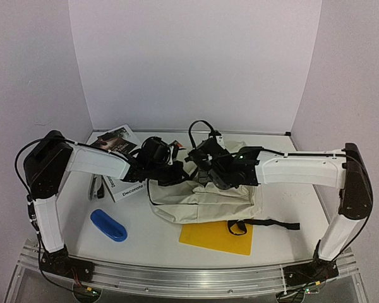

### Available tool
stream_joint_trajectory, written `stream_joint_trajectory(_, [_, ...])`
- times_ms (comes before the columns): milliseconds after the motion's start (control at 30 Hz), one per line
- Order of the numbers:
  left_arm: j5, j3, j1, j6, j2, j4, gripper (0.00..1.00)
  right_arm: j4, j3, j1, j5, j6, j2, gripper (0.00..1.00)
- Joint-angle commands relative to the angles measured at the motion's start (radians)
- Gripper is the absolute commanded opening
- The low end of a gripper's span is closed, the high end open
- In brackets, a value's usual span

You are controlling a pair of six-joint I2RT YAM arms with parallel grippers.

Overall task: Pack the student bag
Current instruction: Unzip the student bag at the center of the board, then pick up the stationery from the center of the board.

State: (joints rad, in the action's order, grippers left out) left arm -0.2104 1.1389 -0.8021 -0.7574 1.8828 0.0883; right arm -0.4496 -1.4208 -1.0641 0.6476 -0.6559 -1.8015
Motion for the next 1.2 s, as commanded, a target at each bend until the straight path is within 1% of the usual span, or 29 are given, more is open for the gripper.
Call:
stream_joint_trajectory(0, [0.034,0.118,0.037,0.073,0.094,0.025,0.0,0.064,0.052,0.007,0.066,-0.06,0.066,0.0])
stream_joint_trajectory(233, [0.005,0.134,0.058,0.098,0.141,0.047,0.0,0.208,0.158,0.058,-0.084,-0.087,0.103,0.0])
stream_joint_trajectory(267, [0.001,0.132,0.058,0.106,0.132,0.048,0.01,0.227,0.171,0.069,-0.102,-0.088,0.111,0.0])
stream_joint_trajectory(300, [0.001,0.13,0.058,0.112,0.127,0.046,0.05,0.231,0.177,0.075,-0.11,-0.089,0.116,0.0])
stream_joint_trajectory(367, [0.009,0.13,0.06,0.121,0.111,0.034,0.15,0.24,0.183,0.082,-0.118,-0.085,0.123,0.0])
stream_joint_trajectory(400, [0.012,0.138,0.063,0.126,0.09,0.012,0.25,0.242,0.185,0.089,-0.121,-0.082,0.127,0.0])
stream_joint_trajectory(433, [0.016,0.148,0.067,0.133,0.067,-0.022,0.37,0.242,0.189,0.092,-0.124,-0.08,0.132,0.0])
stream_joint_trajectory(467, [0.018,0.152,0.069,0.137,0.055,-0.037,0.43,0.243,0.191,0.094,-0.124,-0.08,0.134,0.0])
stream_joint_trajectory(533, [0.022,0.159,0.069,0.171,-0.016,-0.08,0.62,0.249,0.201,0.1,-0.125,-0.08,0.145,0.0])
stream_joint_trajectory(600, [0.025,0.156,0.071,0.198,-0.078,-0.139,0.74,0.255,0.209,0.104,-0.127,-0.079,0.15,0.0])
stream_joint_trajectory(667, [0.032,0.144,0.084,0.222,-0.162,-0.206,0.8,0.266,0.213,0.107,-0.132,-0.075,0.151,0.0])
stream_joint_trajectory(800, [0.046,0.108,0.117,0.249,-0.278,-0.341,0.85,0.283,0.217,0.111,-0.143,-0.07,0.145,0.0])
stream_joint_trajectory(933, [0.125,0.038,0.191,0.245,-0.394,-0.463,0.88,0.303,0.22,0.113,-0.163,-0.061,0.138,0.0])
stream_joint_trajectory(967, [0.158,-0.005,0.253,0.226,-0.446,-0.494,0.89,0.314,0.223,0.114,-0.17,-0.058,0.136,0.0])
stream_joint_trajectory(1033, [0.167,-0.067,0.349,0.193,-0.502,-0.523,0.9,0.324,0.223,0.114,-0.179,-0.052,0.131,0.0])
stream_joint_trajectory(1067, [0.17,-0.087,0.363,0.187,-0.511,-0.531,0.9,0.325,0.223,0.114,-0.183,-0.05,0.131,0.0])
stream_joint_trajectory(1100, [0.192,-0.128,0.428,0.161,-0.549,-0.557,0.9,0.329,0.224,0.113,-0.187,-0.047,0.129,0.0])
stream_joint_trajectory(1167, [0.296,-0.15,0.498,0.117,-0.58,-0.638,0.91,0.335,0.227,0.114,-0.195,-0.041,0.129,0.0])
